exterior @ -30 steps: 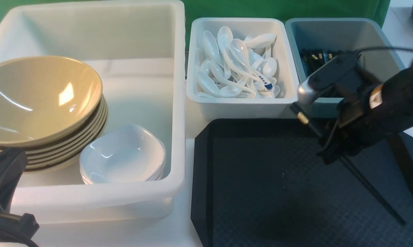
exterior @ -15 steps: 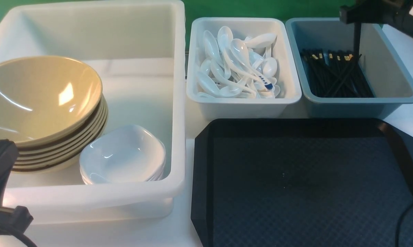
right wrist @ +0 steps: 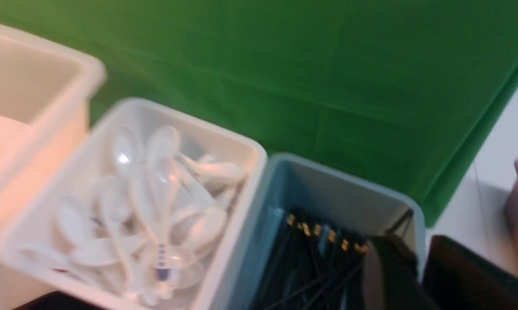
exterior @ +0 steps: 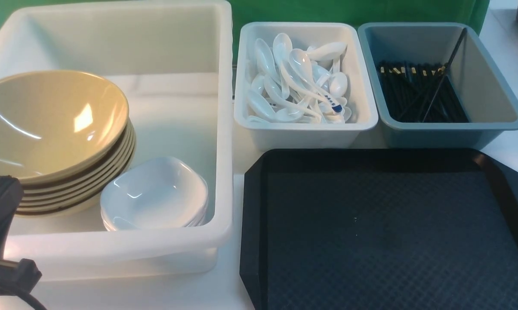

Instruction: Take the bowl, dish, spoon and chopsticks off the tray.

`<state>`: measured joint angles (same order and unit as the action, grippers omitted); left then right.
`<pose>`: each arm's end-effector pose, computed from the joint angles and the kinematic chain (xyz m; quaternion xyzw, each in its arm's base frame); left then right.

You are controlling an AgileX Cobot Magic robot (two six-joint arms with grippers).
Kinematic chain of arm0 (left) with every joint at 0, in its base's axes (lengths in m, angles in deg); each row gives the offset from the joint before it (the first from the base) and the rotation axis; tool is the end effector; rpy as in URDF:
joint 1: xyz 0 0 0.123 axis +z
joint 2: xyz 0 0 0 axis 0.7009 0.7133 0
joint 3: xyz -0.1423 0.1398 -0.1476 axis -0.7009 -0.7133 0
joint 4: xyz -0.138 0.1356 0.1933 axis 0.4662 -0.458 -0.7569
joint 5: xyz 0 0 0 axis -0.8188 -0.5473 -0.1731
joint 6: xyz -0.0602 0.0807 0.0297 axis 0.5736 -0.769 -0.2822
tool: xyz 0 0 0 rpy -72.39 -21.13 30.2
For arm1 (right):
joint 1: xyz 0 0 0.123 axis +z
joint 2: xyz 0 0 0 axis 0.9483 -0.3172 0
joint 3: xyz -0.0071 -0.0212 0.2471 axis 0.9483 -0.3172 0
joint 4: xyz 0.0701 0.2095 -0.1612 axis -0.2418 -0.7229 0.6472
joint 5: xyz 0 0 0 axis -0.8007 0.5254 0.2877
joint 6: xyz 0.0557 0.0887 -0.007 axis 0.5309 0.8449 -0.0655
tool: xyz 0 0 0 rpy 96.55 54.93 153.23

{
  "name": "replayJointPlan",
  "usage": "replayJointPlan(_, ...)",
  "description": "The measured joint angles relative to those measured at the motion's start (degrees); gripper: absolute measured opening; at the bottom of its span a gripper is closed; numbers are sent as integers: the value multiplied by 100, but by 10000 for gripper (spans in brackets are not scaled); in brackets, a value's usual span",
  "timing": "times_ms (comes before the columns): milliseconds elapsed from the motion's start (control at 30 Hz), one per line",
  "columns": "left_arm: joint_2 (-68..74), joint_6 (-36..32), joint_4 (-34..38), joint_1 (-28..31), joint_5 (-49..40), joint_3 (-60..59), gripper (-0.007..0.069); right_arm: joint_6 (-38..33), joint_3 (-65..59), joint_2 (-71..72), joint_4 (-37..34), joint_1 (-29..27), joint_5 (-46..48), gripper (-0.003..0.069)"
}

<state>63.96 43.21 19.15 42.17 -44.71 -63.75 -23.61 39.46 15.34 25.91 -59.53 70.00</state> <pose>0.1542 -0.0178 0.2611 0.0589 0.7413 -0.0478 0.6669 0.2673 0.0530 0.4124 -0.1339 0.7920 0.0036 0.5957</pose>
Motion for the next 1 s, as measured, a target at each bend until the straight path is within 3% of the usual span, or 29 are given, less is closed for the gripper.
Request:
replayJointPlan(100,0,-4,0,0,0,0,-8,113,-1326,1228,-57,249,-771,34)
replayJointPlan(333,0,-4,0,0,0,0,-8,130,-3918,2999,-76,337,-2205,33)
replayJointPlan(633,0,-4,0,0,-3,0,-8,20,-5841,3792,-76,337,-2331,34)
replayJointPlan(900,0,1,0,0,-3,0,-8,163,-6622,4158,-76,318,-2399,39)
replayJointPlan(1000,0,1,0,0,-3,-7,-8,327,-6979,4786,-76,79,-2573,41)
